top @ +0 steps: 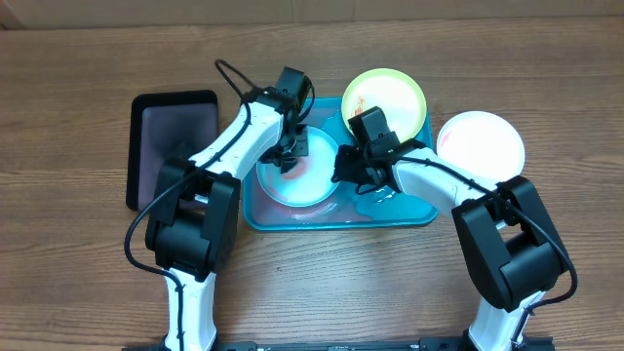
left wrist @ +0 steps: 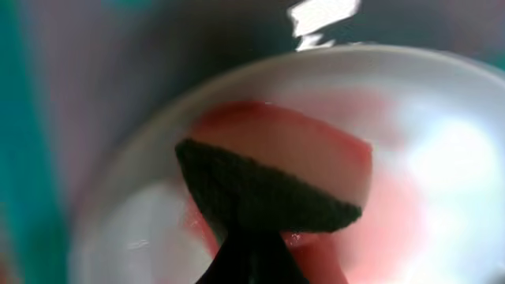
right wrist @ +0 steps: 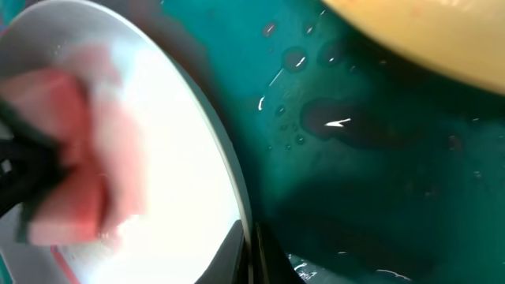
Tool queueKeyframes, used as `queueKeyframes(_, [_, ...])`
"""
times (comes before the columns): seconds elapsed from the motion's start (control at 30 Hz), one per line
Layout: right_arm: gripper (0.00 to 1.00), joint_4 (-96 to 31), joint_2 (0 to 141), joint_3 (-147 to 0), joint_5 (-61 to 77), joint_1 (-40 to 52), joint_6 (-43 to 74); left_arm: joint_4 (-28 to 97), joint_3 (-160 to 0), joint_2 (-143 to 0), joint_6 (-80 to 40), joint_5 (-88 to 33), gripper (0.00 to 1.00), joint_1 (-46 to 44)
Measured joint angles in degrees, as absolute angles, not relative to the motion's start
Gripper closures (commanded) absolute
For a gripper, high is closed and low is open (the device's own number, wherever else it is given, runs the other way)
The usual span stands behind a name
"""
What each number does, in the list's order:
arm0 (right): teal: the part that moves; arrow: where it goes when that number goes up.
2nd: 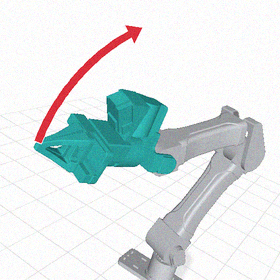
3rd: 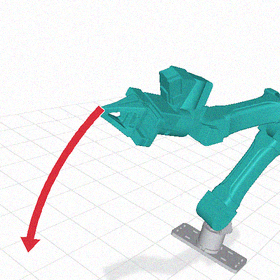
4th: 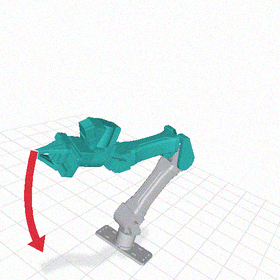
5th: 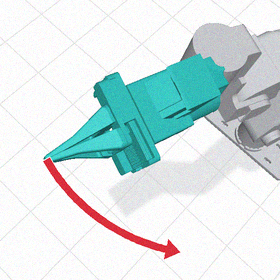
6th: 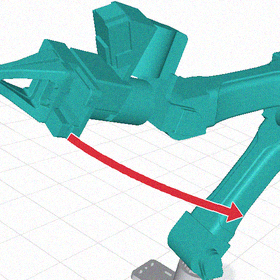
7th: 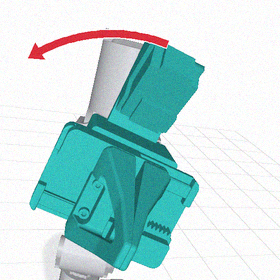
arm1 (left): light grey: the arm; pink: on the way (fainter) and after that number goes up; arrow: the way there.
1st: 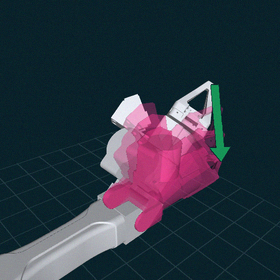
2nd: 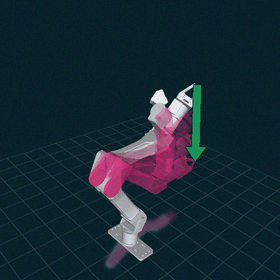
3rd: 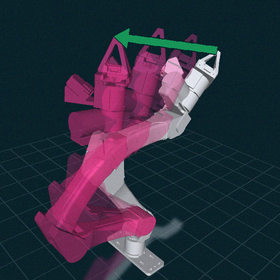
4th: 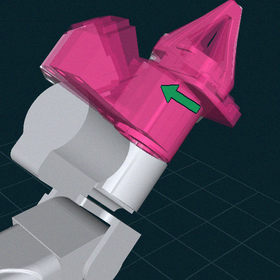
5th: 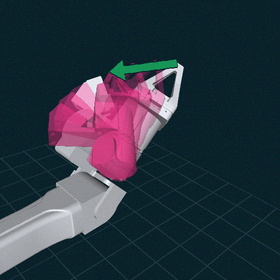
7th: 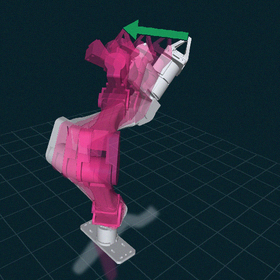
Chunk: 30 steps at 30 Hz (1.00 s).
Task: Clean dirty plates on tray and stack at the side
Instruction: 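Scrub the blue plate with the sponge while right gripper holds its rim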
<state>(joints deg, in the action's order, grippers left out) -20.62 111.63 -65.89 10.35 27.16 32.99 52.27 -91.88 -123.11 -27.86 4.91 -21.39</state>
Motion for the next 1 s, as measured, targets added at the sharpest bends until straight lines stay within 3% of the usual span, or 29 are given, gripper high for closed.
queueKeyframes(0.2, [0.96,-21.04,111.63,-65.89,11.44,27.2,32.56,60.71,-91.98,-123.11,-30.5,5.26,0.96,-21.28])
queueKeyframes(0.43, [0.96,-21.23,111.63,-65.89,11.38,27.09,31.59,62.85,-91.74,-123.11,-19.33,-14.02,0.96,-20.56])
queueKeyframes(0.63, [0.96,-21.08,111.63,-65.89,11.11,27.05,31.94,54.37,-91.0,-123.13,-14.06,-24.71,0.96,-22.57])
queueKeyframes(0.83, [0.96,-21.02,111.63,-65.89,10.9,27.03,32.64,47.64,-91.13,-123.13,-18.2,-16.12,0.96,-22.48])
queueKeyframes(1.0, [0.96,-21.1,111.63,-65.89,10.92,27.03,32.82,56.34,-97.36,-123.52,-21.58,-3.66,0.96,-20.4])
